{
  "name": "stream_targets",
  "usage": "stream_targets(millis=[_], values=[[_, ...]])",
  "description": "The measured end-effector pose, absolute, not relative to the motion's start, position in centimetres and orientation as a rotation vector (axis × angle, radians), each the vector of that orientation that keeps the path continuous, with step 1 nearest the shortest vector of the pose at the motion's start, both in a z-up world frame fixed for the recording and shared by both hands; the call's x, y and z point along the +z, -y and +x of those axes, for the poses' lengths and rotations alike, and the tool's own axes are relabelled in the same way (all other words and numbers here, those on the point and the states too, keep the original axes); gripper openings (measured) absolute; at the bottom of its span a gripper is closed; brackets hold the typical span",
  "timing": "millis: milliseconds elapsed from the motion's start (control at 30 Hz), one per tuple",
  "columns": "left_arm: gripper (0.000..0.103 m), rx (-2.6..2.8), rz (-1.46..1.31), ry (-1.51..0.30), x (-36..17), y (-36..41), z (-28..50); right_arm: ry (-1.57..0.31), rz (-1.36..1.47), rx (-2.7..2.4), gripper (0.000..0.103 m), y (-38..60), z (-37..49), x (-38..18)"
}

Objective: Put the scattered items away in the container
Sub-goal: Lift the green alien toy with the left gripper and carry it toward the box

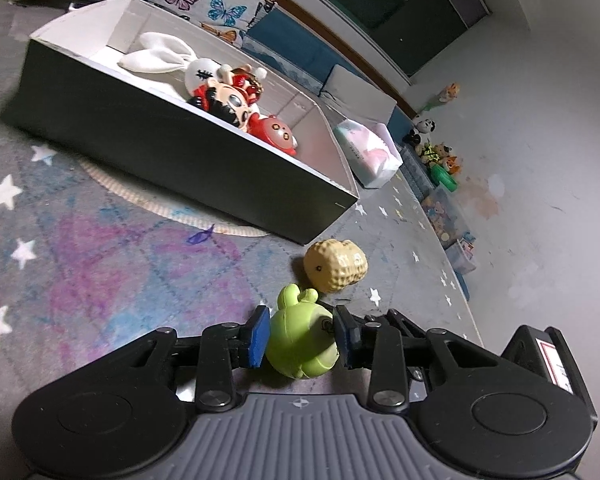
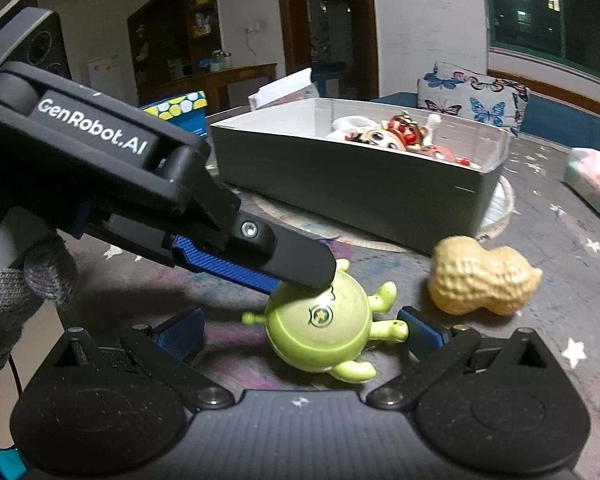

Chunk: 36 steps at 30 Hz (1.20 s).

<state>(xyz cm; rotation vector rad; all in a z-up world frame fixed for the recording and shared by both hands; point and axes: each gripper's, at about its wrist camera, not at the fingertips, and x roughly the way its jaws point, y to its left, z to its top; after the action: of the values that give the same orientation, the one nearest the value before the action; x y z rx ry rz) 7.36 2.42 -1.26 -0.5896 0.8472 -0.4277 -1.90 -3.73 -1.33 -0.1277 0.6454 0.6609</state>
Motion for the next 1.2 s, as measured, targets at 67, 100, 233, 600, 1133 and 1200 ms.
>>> stream_targets(millis=[67, 100, 233, 600, 1133, 1200], values=[[0.037, -0.419, -0.588, -0.846, -1.2, -2.7, 7.1, -0.645, -0.135, 0.672, 0.103, 3.2, -1.8, -1.3], [0.037, -0.417, -0.587, -0.846, -1.2, -2.8, 7.0, -0.645, -0.140, 0.678, 0.103, 3.0, -1.7, -1.4], [0.038, -0.404, -0.595, -0.846, -1.2, -3.3, 6.9, -0.646, -0.160, 0.689, 0.103, 2.2, -1.6, -1.3], [0.037, -0.396, -0.614, -0.855, -1.2, -3.9, 7.5, -0.633, -0.127, 0.657, 0.103, 3.5, -1.9, -0.4], [0.038, -0.401, -0.644, -0.877, -1.5, -4.1, 8.6, -0.672, -0.077, 0.655, 0.086, 4.7, -1.5, -0.7], [0.038, -0.407, -0.652, -0.880, -1.7, -4.2, 8.6, -0.673, -0.072, 0.661, 0.081, 4.7, -1.4, -0.7]])
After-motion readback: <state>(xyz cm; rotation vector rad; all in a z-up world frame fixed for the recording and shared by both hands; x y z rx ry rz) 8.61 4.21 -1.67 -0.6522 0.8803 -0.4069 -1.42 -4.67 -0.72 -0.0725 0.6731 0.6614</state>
